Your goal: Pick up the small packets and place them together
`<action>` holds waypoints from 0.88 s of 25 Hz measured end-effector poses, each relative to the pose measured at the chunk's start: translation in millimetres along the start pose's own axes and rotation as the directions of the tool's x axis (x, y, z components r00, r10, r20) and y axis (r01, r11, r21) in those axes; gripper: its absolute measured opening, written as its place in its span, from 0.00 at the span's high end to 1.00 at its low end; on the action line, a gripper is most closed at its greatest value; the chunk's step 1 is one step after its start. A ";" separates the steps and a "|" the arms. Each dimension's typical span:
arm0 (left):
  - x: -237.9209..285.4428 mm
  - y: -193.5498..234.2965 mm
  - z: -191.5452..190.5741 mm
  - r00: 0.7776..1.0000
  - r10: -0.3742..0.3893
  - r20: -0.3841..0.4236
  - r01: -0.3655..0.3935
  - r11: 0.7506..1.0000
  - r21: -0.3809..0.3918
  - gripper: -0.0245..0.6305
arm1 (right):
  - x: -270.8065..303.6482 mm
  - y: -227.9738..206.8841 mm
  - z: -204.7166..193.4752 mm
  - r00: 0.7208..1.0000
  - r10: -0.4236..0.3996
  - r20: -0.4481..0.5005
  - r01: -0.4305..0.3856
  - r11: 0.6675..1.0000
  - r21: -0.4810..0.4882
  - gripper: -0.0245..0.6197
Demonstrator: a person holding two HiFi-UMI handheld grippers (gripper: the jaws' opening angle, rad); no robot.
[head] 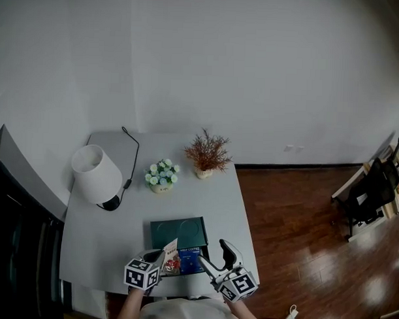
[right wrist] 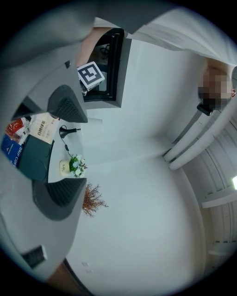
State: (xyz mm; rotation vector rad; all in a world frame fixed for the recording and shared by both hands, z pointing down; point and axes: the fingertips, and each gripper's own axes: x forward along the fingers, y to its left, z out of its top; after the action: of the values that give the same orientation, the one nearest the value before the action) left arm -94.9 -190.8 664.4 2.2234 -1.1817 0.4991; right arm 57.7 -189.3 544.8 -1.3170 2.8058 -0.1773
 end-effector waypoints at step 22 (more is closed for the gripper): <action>92.8 111.0 -9.0 0.934 0.197 -0.296 -0.183 0.980 0.075 0.95 | 7.7 -13.5 -1.9 0.999 -0.031 -0.018 0.031 0.999 0.013 0.39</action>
State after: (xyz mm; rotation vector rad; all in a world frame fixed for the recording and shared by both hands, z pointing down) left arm -138.4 -293.2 757.3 1.9868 -1.2338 0.9195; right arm 63.0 -203.6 548.5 -1.3641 2.7947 -0.2093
